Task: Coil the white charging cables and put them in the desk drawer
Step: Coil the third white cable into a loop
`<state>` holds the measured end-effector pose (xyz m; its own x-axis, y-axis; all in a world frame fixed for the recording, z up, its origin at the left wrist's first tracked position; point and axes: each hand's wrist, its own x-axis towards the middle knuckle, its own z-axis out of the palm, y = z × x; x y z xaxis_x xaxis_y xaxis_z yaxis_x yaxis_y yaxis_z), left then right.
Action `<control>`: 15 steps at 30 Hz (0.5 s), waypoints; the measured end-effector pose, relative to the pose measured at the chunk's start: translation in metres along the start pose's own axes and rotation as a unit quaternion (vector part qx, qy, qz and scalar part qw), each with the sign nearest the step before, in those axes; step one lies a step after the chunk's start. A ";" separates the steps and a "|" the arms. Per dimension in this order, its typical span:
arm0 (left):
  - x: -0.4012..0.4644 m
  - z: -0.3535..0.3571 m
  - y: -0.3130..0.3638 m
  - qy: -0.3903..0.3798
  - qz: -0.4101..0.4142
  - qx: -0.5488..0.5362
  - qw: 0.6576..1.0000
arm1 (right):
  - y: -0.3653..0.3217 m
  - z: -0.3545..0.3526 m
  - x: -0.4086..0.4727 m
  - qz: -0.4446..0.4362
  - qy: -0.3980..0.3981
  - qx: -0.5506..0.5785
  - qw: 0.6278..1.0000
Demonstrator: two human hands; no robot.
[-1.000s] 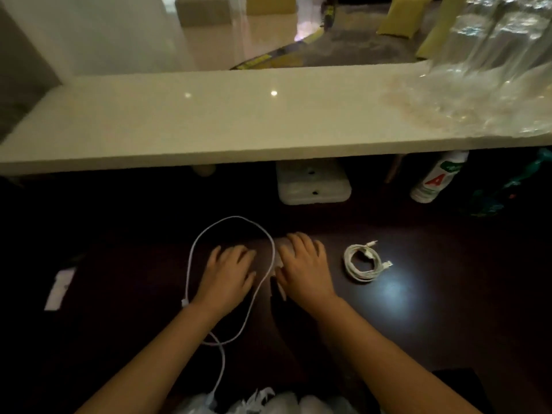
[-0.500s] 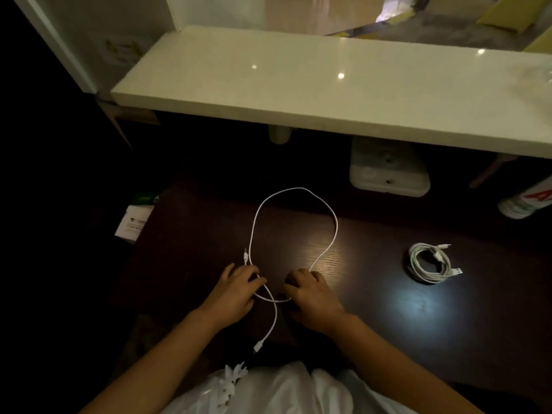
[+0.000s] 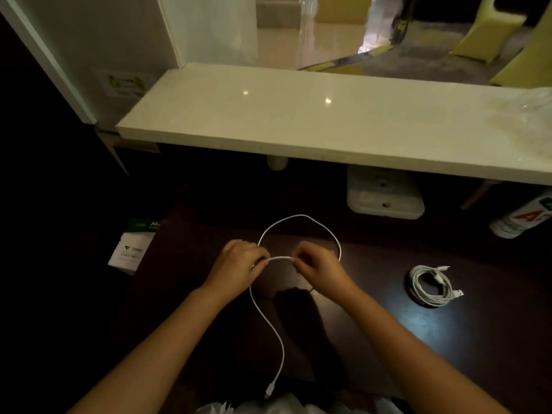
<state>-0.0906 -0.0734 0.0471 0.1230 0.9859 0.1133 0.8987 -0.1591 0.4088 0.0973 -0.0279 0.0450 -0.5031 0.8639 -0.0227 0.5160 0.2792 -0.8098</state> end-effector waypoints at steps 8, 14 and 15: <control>0.045 -0.059 0.026 0.048 -0.237 -0.535 0.810 | -0.039 -0.050 0.042 0.028 0.061 0.094 0.993; 0.053 -0.098 0.028 0.125 -0.212 -0.824 0.510 | -0.040 -0.055 0.047 0.068 0.042 0.001 0.997; 0.054 -0.099 0.028 0.128 -0.196 -0.812 0.535 | -0.042 -0.052 0.047 0.061 0.048 -0.063 0.995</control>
<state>-0.1005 -0.0300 0.1543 -0.1885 0.9537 -0.2346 -0.7422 0.0181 0.6699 0.0883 0.0232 0.1085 -0.3656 0.9291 -0.0561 0.6548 0.2139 -0.7249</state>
